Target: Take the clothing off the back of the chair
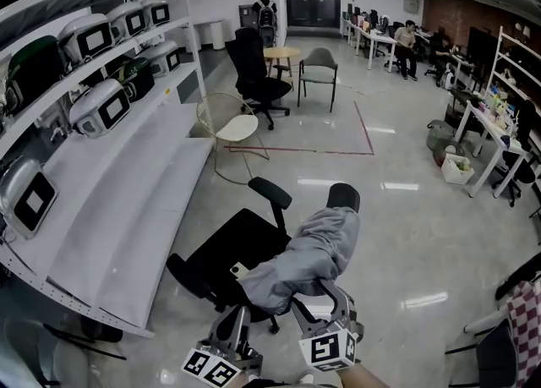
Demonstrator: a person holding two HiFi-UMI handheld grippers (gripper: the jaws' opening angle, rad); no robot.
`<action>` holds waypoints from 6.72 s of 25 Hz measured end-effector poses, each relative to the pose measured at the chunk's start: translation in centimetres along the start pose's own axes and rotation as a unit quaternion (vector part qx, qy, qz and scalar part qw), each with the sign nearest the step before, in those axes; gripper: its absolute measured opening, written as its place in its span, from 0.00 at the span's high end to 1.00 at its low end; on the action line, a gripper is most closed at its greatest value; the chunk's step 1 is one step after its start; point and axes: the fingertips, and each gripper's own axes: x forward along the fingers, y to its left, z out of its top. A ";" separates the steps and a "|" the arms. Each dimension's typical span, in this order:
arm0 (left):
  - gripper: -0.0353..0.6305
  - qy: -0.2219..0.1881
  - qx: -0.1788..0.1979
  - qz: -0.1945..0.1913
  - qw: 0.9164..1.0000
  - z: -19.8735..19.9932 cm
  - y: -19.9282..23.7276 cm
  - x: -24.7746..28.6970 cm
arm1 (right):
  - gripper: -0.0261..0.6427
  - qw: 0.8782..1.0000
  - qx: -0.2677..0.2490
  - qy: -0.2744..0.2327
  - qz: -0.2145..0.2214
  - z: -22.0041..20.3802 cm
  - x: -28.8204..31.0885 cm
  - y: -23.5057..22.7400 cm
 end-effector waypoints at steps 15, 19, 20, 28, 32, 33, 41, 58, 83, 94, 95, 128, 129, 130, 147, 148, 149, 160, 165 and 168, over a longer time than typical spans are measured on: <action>0.93 0.003 -0.005 0.007 1.000 -0.1 0.5 -0.7 | 0.81 1.000 0.023 -0.005 0.009 0.5 -0.6 -0.4; 0.93 0.008 -0.009 0.002 1.000 -0.5 0.2 -0.5 | 0.84 0.999 0.030 -0.007 0.011 0.6 -1.3 -0.3; 0.93 0.009 -0.010 0.001 1.000 -0.5 0.1 -0.5 | 0.85 0.999 0.030 -0.007 0.010 0.7 -1.4 -0.3; 0.93 0.013 -0.013 -0.013 1.000 -0.7 -1.0 -1.0 | 0.91 0.999 0.037 -0.027 0.006 1.6 -3.3 0.0; 0.93 0.012 -0.012 -0.016 1.000 -0.7 -1.6 -1.5 | 0.91 0.999 0.035 -0.035 0.010 2.2 -4.2 0.5; 0.93 0.012 -0.012 -0.017 1.000 -0.7 -1.6 -1.8 | 0.91 0.999 0.036 -0.036 0.012 2.3 -4.4 0.7; 0.93 0.014 -0.011 -0.013 1.000 -1.4 -3.0 -2.9 | 0.91 0.998 0.041 -0.047 0.028 2.4 -6.4 1.8; 0.93 0.023 0.022 0.033 0.999 -3.3 -5.9 -7.5 | 0.91 0.989 0.075 -0.105 0.073 3.0 -9.8 3.2; 0.93 0.058 -0.027 -0.084 0.994 -0.5 -5.0 -15.9 | 0.91 0.994 0.067 -0.068 -0.047 8.0 -16.8 12.1; 0.93 0.074 -0.042 -0.101 0.991 -1.7 -5.9 -18.5 | 0.91 0.996 0.065 -0.047 -0.049 7.9 -19.1 15.3; 0.93 0.073 -0.040 -0.098 0.992 -1.8 -6.2 -18.6 | 0.91 0.995 0.066 -0.050 -0.046 7.9 -19.5 15.3; 0.93 0.049 -0.010 0.007 0.999 -7.5 -15.4 -26.1 | 0.91 0.985 0.091 -0.126 0.079 5.3 -30.7 15.8; 0.93 0.049 -0.011 0.004 0.999 -7.4 -15.1 -25.9 | 0.91 0.986 0.091 -0.121 0.077 5.1 -30.5 15.9; 0.93 0.049 -0.012 0.002 0.999 -7.2 -14.8 -25.7 | 0.91 0.986 0.091 -0.117 0.075 5.1 -30.3 16.0; 0.93 0.054 -0.019 -0.054 0.997 -4.7 -13.8 -24.1 | 0.91 0.990 0.100 -0.083 0.053 5.7 -29.6 18.2; 0.93 0.055 -0.019 -0.054 0.997 -4.7 -13.6 -24.2 | 0.91 0.990 0.099 -0.082 0.053 5.7 -29.6 18.4; 0.93 0.055 -0.020 -0.054 0.997 -4.7 -13.6 -24.3 | 0.91 0.990 0.098 -0.082 0.053 5.7 -29.6 18.5; 0.93 0.058 -0.020 -0.068 0.996 -4.5 -13.8 -24.4 | 0.91 0.993 0.093 -0.070 0.033 5.1 -29.9 18.5; 0.93 0.055 -0.015 -0.068 0.996 -4.1 -14.0 -24.5 | 0.91 0.992 0.092 -0.079 0.029 5.8 -30.0 18.1; 0.93 0.053 -0.013 -0.067 0.996 -3.9 -14.0 -24.6 | 0.91 0.992 0.091 -0.084 0.030 6.2 -30.0 18.2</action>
